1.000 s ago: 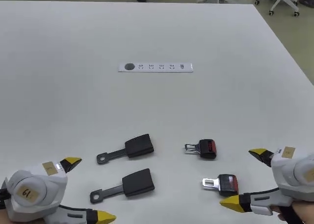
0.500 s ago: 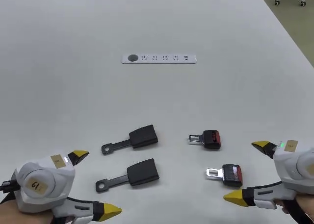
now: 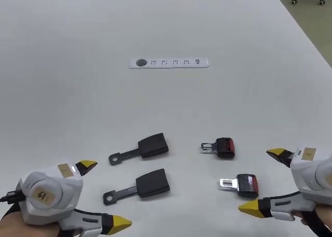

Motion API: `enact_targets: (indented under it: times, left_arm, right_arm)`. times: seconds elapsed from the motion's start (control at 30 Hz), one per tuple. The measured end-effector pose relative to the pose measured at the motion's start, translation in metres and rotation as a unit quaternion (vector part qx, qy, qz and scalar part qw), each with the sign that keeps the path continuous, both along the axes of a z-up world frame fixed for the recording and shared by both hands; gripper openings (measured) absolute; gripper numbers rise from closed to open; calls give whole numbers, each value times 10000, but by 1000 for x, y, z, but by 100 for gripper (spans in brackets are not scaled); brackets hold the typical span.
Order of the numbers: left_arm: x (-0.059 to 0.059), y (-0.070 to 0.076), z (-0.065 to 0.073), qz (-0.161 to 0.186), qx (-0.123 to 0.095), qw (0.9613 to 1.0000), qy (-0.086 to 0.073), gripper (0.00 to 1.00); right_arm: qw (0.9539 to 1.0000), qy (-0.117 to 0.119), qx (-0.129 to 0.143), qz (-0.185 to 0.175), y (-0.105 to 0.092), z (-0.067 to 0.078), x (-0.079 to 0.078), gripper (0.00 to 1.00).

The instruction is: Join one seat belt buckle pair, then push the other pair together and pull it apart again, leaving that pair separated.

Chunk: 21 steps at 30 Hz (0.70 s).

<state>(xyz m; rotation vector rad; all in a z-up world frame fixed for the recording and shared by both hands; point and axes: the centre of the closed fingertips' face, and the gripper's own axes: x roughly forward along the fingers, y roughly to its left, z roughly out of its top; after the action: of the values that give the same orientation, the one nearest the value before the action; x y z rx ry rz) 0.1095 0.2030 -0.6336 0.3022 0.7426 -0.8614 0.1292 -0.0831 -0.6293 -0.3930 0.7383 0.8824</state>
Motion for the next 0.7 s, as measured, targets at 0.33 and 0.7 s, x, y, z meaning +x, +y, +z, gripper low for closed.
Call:
enact_targets:
  times: [0.33, 0.7]
  left_arm:
    - [2, -6, 1, -16, -84, 10000, 10, 100]
    - [1, -5, -2, -60, 71, 9999, 46, 94]
  right_arm:
    - [10000, 15, 63, 19, 1, 0, -2, 91]
    - [9999, -21, -34, 147, -1, -1, 1, 83]
